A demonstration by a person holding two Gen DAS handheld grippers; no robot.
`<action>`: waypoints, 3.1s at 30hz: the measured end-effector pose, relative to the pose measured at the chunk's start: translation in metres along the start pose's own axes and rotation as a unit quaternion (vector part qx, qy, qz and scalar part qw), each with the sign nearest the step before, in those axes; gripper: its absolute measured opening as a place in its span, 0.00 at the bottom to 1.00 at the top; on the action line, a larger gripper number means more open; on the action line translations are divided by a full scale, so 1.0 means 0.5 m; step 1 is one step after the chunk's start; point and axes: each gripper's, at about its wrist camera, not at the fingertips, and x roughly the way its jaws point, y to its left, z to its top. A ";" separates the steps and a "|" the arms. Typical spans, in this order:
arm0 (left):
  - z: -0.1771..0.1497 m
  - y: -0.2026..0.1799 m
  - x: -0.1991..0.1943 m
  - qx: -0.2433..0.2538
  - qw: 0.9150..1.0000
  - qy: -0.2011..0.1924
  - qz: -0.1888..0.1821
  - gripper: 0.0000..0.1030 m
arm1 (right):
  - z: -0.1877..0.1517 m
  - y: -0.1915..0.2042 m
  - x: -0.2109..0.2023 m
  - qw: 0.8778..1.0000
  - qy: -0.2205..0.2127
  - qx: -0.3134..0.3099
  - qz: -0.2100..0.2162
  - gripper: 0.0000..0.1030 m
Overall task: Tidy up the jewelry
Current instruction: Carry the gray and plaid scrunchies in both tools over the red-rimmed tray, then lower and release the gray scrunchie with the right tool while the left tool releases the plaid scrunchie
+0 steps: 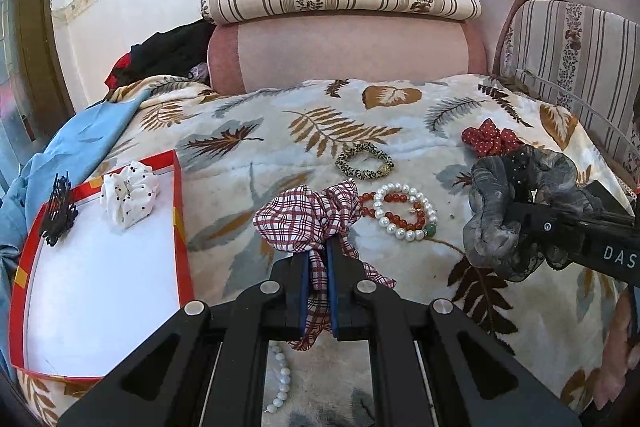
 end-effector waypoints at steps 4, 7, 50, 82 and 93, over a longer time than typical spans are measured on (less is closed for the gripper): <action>0.002 0.007 -0.011 0.000 1.000 -0.011 0.011 0.08 | 0.001 0.004 -0.004 1.000 -0.005 -0.004 0.007 0.20; 0.005 0.018 -0.022 -0.007 1.000 -0.019 0.022 0.08 | -0.001 0.013 -0.007 1.000 -0.009 -0.014 0.010 0.20; -0.021 0.501 -0.082 -0.214 0.970 0.001 0.113 0.08 | -0.012 0.324 0.005 0.993 0.019 -0.089 0.078 0.22; -0.048 0.627 0.021 -0.255 0.956 0.083 0.123 0.08 | 0.060 0.514 0.347 0.976 0.166 -0.095 0.101 0.24; -0.048 0.621 0.028 -0.250 0.957 0.084 0.119 0.10 | 0.060 0.519 0.391 0.977 0.173 -0.091 0.088 0.25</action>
